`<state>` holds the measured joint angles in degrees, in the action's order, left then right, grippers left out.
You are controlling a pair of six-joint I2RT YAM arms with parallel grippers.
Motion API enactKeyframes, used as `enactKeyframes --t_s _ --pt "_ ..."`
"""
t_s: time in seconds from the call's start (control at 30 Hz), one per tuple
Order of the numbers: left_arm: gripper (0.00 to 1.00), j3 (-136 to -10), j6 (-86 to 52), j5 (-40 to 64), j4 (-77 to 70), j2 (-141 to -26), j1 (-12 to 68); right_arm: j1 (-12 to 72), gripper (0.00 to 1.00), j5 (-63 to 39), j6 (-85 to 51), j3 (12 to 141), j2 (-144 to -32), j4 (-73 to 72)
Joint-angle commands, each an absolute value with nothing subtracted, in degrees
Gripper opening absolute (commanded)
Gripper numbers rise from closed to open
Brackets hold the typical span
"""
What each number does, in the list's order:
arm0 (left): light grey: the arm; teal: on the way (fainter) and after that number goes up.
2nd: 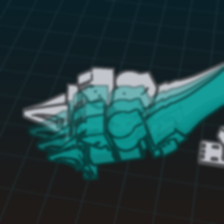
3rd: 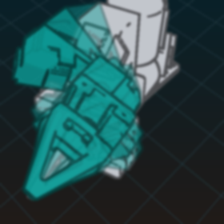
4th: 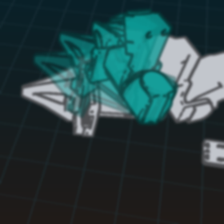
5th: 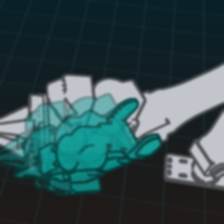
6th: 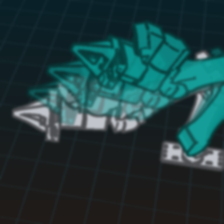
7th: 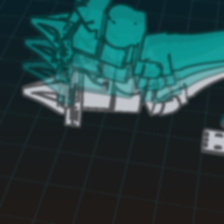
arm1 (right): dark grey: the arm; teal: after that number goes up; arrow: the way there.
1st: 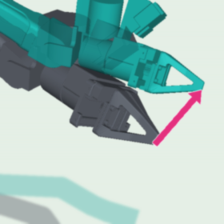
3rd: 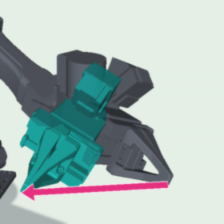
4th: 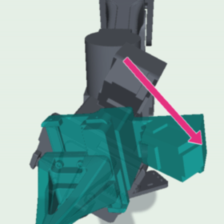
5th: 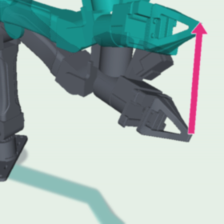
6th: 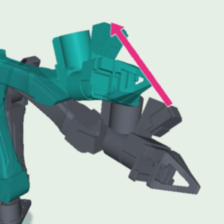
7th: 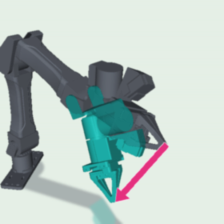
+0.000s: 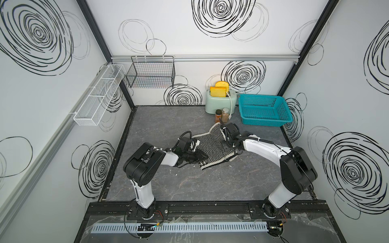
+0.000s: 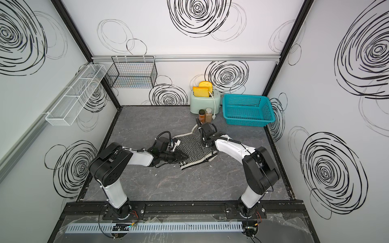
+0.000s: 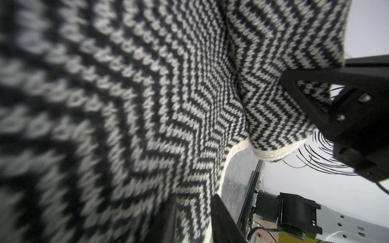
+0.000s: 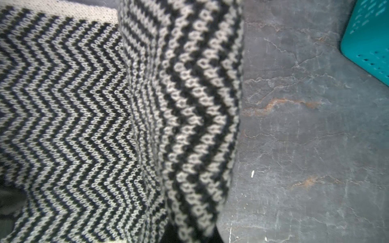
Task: Roll up the scarf and place it into the basket
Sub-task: Roll the scarf at the center of the board.
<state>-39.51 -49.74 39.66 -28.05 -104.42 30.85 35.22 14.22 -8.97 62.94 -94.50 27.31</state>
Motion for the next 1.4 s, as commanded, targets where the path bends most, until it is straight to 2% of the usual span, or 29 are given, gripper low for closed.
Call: enactKeyframes --t_s 0.0,0.3,0.57,0.9,1.1,1.37 --pt "0.32 -38.16 -54.71 38.84 -35.67 -106.2 32.95 36.66 0.0 17.38 -9.12 62.05 -94.95 25.44" --pt "0.32 -35.53 -62.49 38.57 -46.04 -108.98 35.09 42.49 0.0 20.15 -10.05 62.76 -98.87 22.88" --pt "0.32 -34.99 -64.19 38.44 -48.44 -108.98 35.15 45.76 0.01 18.26 -12.41 62.14 -98.71 22.24" --pt "0.32 -34.17 -64.78 38.14 -49.55 -108.67 35.16 44.18 0.37 6.07 -15.92 59.2 -95.18 19.35" --pt "0.32 -32.92 -65.09 37.91 -50.01 -107.96 34.64 42.21 0.4 -3.49 -18.72 54.62 -91.58 13.95" --pt "0.32 -32.76 -62.98 37.87 -45.8 -104.09 32.71 36.12 0.43 -19.66 -24.38 43.8 -89.54 -0.55"
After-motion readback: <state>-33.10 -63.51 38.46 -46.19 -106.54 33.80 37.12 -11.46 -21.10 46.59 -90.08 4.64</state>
